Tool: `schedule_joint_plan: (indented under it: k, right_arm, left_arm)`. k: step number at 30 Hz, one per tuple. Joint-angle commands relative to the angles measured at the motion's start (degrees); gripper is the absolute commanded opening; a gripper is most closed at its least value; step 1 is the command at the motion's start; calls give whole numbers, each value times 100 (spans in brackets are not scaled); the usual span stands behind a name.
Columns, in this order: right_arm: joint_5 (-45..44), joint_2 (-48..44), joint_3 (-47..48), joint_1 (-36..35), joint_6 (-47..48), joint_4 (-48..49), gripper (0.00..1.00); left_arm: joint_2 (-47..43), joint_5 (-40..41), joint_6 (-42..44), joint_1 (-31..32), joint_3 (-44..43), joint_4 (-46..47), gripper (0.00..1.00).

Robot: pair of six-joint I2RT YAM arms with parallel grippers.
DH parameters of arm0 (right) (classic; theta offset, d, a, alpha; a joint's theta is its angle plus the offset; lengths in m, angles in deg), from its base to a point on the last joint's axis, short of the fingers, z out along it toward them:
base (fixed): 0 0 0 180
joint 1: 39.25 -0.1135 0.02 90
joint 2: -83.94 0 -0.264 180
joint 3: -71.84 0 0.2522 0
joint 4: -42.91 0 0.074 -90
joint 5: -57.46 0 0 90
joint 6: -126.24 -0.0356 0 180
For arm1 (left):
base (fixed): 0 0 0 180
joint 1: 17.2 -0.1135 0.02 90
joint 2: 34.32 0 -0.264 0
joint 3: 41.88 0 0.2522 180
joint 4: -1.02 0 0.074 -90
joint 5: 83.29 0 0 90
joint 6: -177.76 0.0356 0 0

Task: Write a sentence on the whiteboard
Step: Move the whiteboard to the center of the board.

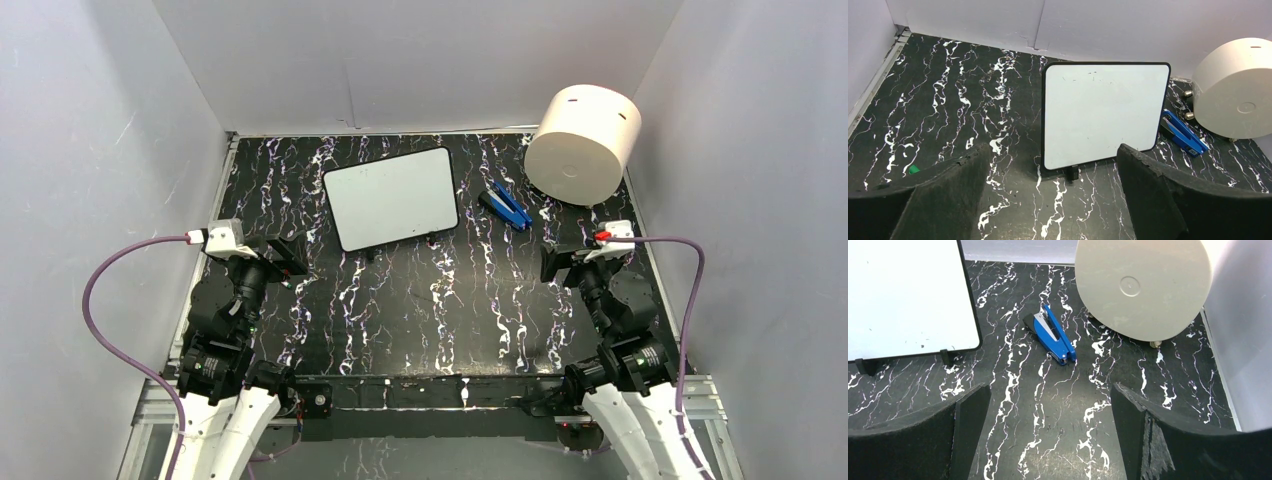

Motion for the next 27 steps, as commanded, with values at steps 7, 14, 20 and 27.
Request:
schedule_joint_plan:
  k: [7,14,20,27]
  right_arm:
    - [277,350,553,31,-241,-103,99]
    - [623,1035,864,31,-584,-368,99]
    - [1147,1706,851,33,-767,-58,99]
    - [1731,2644,259,-31,-1279,853,97]
  left_arm:
    - [-35,45,-42,-45,1,181,95]
    - [-71,275,-124,-45,-31,113,95]
    - [-155,337,-135,-40,-38,20,95]
    - [-257,105,-65,-41,-71,-83,95]
